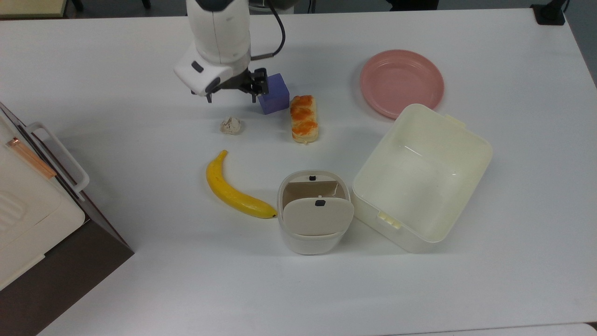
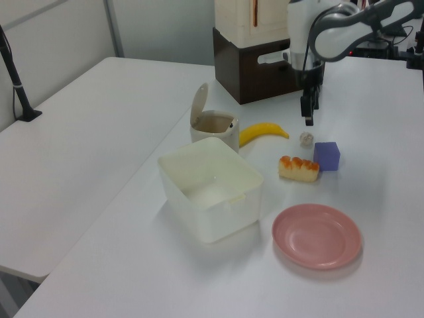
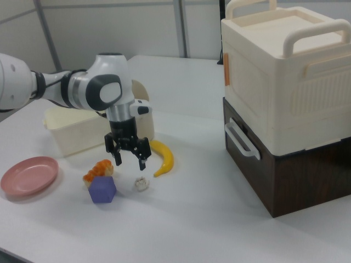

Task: Grab it up and put it in the trash
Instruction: 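Move the gripper down over the small white item beside the purple cube, then close the gripper on the small white item and lift it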

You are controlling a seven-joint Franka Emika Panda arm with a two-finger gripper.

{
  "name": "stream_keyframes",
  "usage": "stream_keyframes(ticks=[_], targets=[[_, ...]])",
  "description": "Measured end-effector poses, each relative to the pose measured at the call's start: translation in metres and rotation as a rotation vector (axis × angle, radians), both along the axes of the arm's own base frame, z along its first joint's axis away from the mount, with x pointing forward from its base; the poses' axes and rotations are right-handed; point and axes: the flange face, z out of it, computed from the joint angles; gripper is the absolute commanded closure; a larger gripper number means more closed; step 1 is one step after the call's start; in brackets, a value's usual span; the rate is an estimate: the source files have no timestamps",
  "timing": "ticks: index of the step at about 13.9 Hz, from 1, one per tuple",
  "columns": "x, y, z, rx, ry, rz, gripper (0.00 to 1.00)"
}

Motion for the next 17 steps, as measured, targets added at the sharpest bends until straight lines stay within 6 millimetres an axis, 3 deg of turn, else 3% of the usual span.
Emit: stream_keyframes(ticks=[4,5,9,11,14,17], targets=[[0.009,0.001,-0.036,-0.008,0.004,0.006,0.18],[0.011,0.001,-0.044,-0.010,0.003,0.008,0.25],[0.015,0.001,-0.064,-0.014,0.003,0.013,0.75],[0.016,0.002,-0.063,-0.010,0.003,0.045,0.93],[0.022,0.002,-0.051,-0.004,-0.019,0.095,0.96],[0.034,0.002,-0.017,-0.005,-0.084,0.113,0.95]])
